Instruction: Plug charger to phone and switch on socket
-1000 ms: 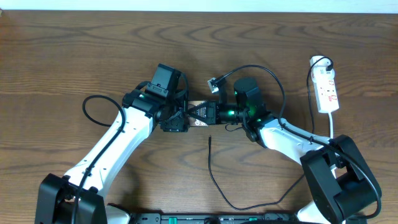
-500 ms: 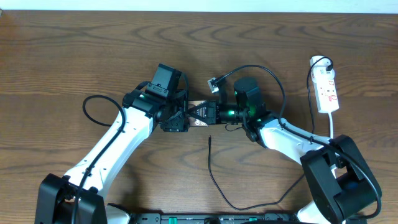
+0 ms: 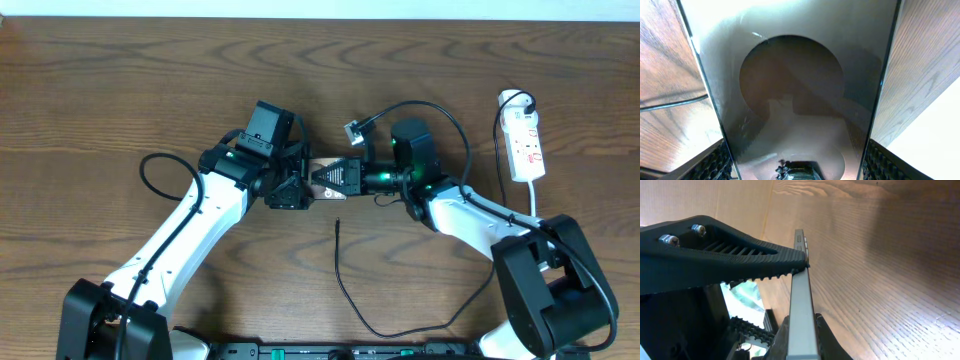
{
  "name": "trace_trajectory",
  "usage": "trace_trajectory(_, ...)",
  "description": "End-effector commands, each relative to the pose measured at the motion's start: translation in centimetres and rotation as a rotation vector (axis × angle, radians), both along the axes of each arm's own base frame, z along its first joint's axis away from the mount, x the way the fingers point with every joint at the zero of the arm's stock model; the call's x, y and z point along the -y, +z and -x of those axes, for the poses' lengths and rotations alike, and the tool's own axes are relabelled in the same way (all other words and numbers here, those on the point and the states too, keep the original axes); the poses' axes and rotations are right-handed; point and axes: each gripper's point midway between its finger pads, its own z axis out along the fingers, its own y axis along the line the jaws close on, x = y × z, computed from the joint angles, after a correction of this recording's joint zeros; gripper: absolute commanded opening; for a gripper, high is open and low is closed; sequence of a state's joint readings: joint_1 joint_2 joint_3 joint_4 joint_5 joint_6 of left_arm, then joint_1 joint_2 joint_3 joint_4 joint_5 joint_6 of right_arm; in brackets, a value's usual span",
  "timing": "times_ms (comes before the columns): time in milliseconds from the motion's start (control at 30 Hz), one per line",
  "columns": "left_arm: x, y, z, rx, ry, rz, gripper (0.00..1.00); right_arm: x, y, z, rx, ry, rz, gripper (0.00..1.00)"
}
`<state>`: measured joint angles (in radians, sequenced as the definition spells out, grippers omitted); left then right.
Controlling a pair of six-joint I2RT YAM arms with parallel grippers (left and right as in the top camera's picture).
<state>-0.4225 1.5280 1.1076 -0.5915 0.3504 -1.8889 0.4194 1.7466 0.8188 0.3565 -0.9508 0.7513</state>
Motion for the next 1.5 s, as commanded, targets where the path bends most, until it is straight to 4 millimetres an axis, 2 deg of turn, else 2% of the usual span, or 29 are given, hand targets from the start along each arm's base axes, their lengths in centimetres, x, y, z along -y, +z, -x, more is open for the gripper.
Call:
trace_trajectory(0, -1.0, 0.9, -0.7, 0.029, 0.018, -0.016, 0.61, 2.2, -0.4, -2.4, 0.011, -0.092, 0.033, 0.01)
trace_trajectory(233, -1.1, 0.9, -0.8, 0.029, 0.023, -0.016, 0.62, 2.4, -0.5, -2.4, 0.013, -0.094, 0.038, 0.01)
trace_trajectory(333, -1.2, 0.9, -0.8, 0.028, 0.023, -0.017, 0.73, 2.4, -0.5, -2.4, 0.013, -0.094, 0.038, 0.01)
trace_trajectory(400, -1.2, 0.9, -0.8, 0.028, 0.023, -0.017, 0.85, 2.4, -0.5, -2.4, 0.012, -0.094, 0.038, 0.01)
trace_trajectory(467, -1.2, 0.9, -0.8, 0.028, 0.023, -0.017, 0.89, 2.4, -0.5, -2.4, 0.012, -0.094, 0.038, 0.01)
trace_trajectory(767, -1.2, 0.9, -0.8, 0.03, 0.017, -0.02, 0.91, 2.4, -0.6, -2.5, 0.014, -0.101, 0.042, 0.01)
trace_trajectory(1000, -1.9, 0.8, -1.4, 0.169, -0.19, -0.143, 0.91, 3.0, -0.8, -3.3, 0.004, -0.147, 0.057, 0.01)
trace_trajectory(1233, -1.3, 1.9, -2.7, 0.373, -0.463, -0.198, 0.94, 5.2, -1.2, -5.6, -0.095, -0.3, 0.061, 0.01)
trace_trajectory(1333, -0.7, 2.8, -3.2, 0.482, -0.603, -0.189, 0.95, 6.6, -1.2, -6.9, -0.17, -0.398, 0.039, 0.01)
trace_trajectory(1467, -0.9, 3.7, -4.1, 0.543, -0.625, -0.139, 0.95, 8.4, -0.8, -8.7, -0.345, -0.558, -0.038, 0.01)
